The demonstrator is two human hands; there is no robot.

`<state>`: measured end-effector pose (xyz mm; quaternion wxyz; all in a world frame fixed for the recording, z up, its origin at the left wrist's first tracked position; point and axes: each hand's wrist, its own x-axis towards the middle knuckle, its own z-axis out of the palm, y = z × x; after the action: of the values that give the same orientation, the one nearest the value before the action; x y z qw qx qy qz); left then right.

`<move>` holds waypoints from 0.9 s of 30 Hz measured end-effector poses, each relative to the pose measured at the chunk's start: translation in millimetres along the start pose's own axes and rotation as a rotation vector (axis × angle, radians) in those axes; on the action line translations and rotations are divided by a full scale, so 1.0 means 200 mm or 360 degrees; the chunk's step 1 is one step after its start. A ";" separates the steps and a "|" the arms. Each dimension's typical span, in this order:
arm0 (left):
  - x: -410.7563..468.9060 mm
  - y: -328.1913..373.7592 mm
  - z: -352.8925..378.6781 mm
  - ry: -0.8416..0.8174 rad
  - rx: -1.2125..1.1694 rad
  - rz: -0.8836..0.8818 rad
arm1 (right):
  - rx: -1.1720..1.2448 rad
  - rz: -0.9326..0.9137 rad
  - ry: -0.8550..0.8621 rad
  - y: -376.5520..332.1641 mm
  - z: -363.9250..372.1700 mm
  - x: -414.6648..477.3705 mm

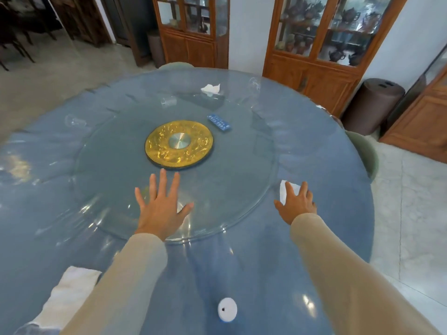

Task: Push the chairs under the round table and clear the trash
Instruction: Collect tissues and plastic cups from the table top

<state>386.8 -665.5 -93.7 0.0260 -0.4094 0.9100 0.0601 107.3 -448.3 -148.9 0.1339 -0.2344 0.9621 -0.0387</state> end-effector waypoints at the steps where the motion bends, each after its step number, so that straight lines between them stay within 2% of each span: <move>1: 0.02 0.03 0.05 -0.0076 -0.0001 -0.0039 | -0.0002 0.0002 -0.0050 0.03 0.04 0.08; 6: 0.05 0.13 0.27 -0.0342 -0.0018 -0.0067 | -0.0067 0.0074 -0.0276 0.15 0.25 0.37; 11: 0.07 0.13 0.39 -0.0552 -0.0243 -0.0086 | -0.0113 0.0077 -0.0478 0.19 0.40 0.54; 13: 0.07 0.12 0.41 -0.0605 -0.0326 -0.0161 | -0.0072 0.0034 -0.0467 0.18 0.44 0.59; 16: 0.04 0.10 0.45 -0.0586 -0.0461 -0.0237 | 0.0088 -0.0010 -0.0330 0.13 0.46 0.62; 20: -0.03 0.10 0.44 -0.0489 -0.0877 -0.0463 | 0.0557 -0.0022 -0.0153 0.01 0.46 0.59; 22: -0.08 0.10 0.45 -0.0413 -0.1060 -0.0530 | 0.0400 -0.0077 -0.0133 0.00 0.48 0.58; 24: -0.15 0.07 0.46 -0.0373 -0.1169 -0.0572 | 0.0120 -0.0028 -0.0331 0.03 0.49 0.57; 26: -0.20 0.03 0.49 -0.0390 -0.1211 -0.0624 | 0.0044 0.0041 -0.0465 0.06 0.52 0.56; 27: -0.23 0.01 0.50 -0.0401 -0.1208 -0.0634 | 0.0079 0.0038 -0.0427 0.07 0.53 0.56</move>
<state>415.1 -617.5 -188.9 -0.0045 -0.5469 0.7165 0.4331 35.3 -487.6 -280.2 0.2675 -0.2225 0.9371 -0.0292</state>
